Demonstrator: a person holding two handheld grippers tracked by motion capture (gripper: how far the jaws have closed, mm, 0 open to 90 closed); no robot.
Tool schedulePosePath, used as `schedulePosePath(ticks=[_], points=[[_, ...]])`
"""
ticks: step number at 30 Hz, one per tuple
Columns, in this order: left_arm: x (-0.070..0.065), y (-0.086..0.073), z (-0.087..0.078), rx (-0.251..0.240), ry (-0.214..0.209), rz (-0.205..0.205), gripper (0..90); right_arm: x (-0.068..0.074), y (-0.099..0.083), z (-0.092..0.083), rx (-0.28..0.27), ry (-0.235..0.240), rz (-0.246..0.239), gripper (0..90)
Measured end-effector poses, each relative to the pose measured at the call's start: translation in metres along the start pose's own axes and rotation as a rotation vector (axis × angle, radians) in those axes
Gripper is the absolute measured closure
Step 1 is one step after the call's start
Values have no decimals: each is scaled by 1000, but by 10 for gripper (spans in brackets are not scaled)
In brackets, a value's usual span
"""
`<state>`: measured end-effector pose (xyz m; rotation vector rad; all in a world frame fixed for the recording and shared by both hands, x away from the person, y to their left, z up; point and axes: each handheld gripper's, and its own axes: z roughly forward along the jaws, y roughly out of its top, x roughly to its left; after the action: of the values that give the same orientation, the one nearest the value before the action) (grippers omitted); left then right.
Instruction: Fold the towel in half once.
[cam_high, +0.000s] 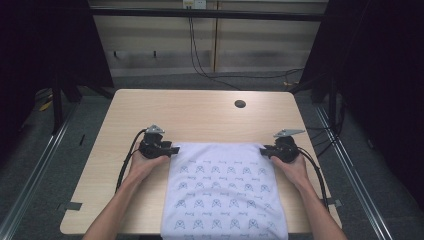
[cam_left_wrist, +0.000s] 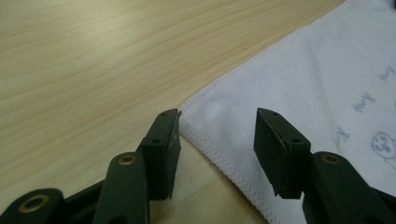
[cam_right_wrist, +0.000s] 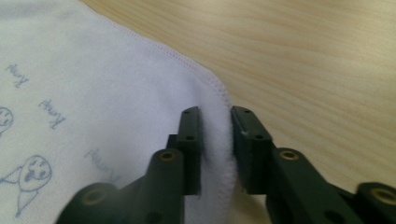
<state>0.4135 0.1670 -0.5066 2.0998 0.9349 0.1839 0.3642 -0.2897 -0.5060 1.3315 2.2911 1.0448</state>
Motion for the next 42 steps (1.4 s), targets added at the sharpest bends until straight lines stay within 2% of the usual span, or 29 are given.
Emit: schedulePosePath(ticks=[1,4,6,8,11,14,16,17,18,19,22,23,24,28,32,34,37,39,42], points=[[-1,0,1,-4,5,9,494,-1,-1,-1,-1,5,9,789],[-8,2,1,-12,25,-3,475,-3,-2,-2,-2,18,20,844],[-13,0,3,11,48,56,488,-4,-2,-2,-3,21,29,854],[-14,-1,3,-3,48,44,483,-4,-2,-2,-9,24,35,855],[-12,-1,3,2,56,51,485,-4,-2,-6,-25,32,43,855],[-9,-1,5,-19,23,43,478,-5,-1,-11,-42,41,56,854],[-9,0,6,-16,-9,57,503,-6,-1,-12,-47,46,61,853],[-9,0,7,-20,-27,50,550,-7,-2,-11,-45,47,61,853],[-9,0,9,-25,-74,48,568,-7,-2,-11,-45,48,60,853],[-10,0,10,-25,-104,44,626,-6,-2,-11,-44,54,67,853],[-10,2,12,-21,-142,33,778,-6,-1,-13,-56,66,67,854],[-9,2,11,-31,-146,26,836,-5,-1,-14,-58,72,73,855],[-8,2,9,-38,-157,10,856,-6,0,-15,-65,76,68,855],[-8,8,-7,-86,-175,-4,869,-7,2,-24,-97,98,85,856],[-9,13,-22,-124,-197,-5,870,-10,9,-38,-156,130,98,857],[-8,16,-27,-134,-190,-6,869,-12,13,-45,-185,115,104,858],[-8,25,-34,-159,-182,-7,869,-15,26,-59,-230,141,113,859],[-7,36,-42,-182,-168,5,869,-15,37,-66,-245,143,98,860],[-5,54,-56,-244,-152,-5,869,-16,56,-75,-273,132,86,861]])
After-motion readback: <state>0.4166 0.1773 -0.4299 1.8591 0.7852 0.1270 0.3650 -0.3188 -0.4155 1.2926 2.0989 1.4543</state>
